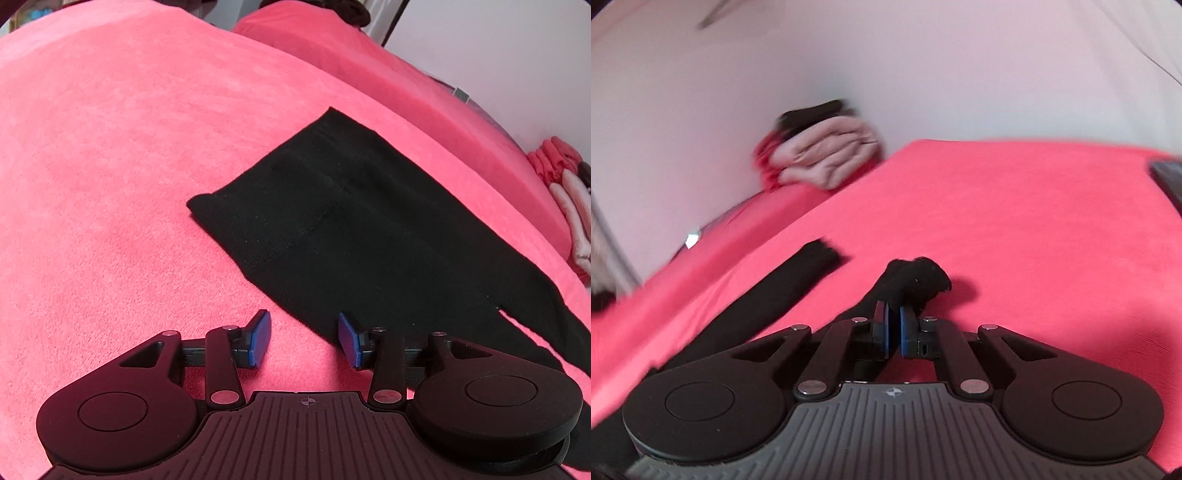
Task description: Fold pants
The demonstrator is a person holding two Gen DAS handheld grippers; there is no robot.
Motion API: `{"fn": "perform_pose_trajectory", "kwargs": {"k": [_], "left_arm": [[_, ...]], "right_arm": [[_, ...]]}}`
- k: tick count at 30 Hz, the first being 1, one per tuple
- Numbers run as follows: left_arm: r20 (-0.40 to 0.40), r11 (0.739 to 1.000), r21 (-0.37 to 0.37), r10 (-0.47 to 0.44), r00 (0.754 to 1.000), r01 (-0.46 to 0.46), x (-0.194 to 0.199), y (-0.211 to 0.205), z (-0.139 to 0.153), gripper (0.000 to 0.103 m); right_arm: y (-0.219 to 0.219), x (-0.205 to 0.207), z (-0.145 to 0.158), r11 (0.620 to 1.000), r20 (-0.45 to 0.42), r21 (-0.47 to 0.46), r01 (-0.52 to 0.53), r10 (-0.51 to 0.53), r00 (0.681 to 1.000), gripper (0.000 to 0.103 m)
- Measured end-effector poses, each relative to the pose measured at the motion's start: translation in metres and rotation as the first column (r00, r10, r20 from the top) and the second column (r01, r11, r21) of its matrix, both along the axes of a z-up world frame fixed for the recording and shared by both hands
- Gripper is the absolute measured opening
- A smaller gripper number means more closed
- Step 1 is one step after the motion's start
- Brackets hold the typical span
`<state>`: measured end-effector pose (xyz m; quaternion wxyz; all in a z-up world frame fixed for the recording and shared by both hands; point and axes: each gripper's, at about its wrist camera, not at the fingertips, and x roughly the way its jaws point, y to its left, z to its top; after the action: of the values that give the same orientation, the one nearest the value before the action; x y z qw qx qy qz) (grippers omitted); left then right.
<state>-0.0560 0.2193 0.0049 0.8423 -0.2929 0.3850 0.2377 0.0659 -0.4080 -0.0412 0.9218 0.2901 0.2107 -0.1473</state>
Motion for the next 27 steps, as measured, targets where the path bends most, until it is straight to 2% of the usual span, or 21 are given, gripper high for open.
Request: {"fn": "perform_pose_trajectory", "kwargs": {"k": [2, 4, 5, 7, 9, 12, 14, 17, 22, 27], "left_arm": [[0.0, 1.0, 0.003, -0.002, 1.0, 0.002, -0.001, -0.003, 0.004, 0.103], [0.002, 1.0, -0.002, -0.003, 1.0, 0.003, 0.0, -0.001, 0.002, 0.103], [0.0, 1.0, -0.006, -0.006, 1.0, 0.006, -0.003, -0.003, 0.005, 0.103], [-0.004, 1.0, -0.015, -0.014, 1.0, 0.014, -0.005, 0.0, 0.006, 0.103], [-0.007, 1.0, -0.021, -0.017, 1.0, 0.017, -0.008, 0.001, 0.01, 0.103], [0.008, 1.0, 0.001, -0.023, 1.0, 0.023, -0.012, 0.0, 0.016, 0.103], [0.019, 1.0, 0.019, -0.02, 1.0, 0.02, -0.013, 0.001, 0.02, 0.103], [0.04, 1.0, 0.02, -0.023, 0.999, 0.022, -0.013, 0.0, 0.028, 0.103], [0.028, 1.0, 0.017, -0.008, 1.0, 0.007, -0.008, 0.003, 0.032, 0.103], [0.039, 0.999, 0.034, 0.009, 0.999, -0.01, -0.002, 0.008, 0.038, 0.103]], "right_arm": [[0.002, 0.006, -0.009, 1.0, -0.059, -0.018, -0.011, 0.01, 0.998, 0.008], [0.004, 0.002, -0.01, 1.0, -0.054, -0.017, 0.013, -0.014, 0.998, 0.015], [0.003, -0.002, -0.006, 0.999, -0.04, -0.011, 0.041, -0.041, 0.998, 0.022], [0.001, -0.007, 0.005, 0.992, -0.005, -0.041, 0.117, -0.117, 0.993, 0.046], [0.003, -0.013, 0.02, 0.988, 0.061, -0.065, 0.14, -0.136, 0.989, 0.056], [0.012, -0.001, 0.037, 0.999, 0.113, -0.037, 0.018, -0.013, 0.993, 0.059], [0.017, 0.018, 0.037, 0.996, 0.107, 0.037, -0.086, 0.082, 0.991, 0.059], [0.028, 0.06, 0.028, 0.968, 0.066, 0.144, -0.204, 0.197, 0.978, 0.058], [0.036, 0.11, 0.012, 0.946, -0.009, 0.238, -0.219, 0.228, 0.974, 0.055], [0.043, 0.147, 0.003, 0.953, -0.045, 0.231, -0.197, 0.212, 0.976, 0.055]]}}
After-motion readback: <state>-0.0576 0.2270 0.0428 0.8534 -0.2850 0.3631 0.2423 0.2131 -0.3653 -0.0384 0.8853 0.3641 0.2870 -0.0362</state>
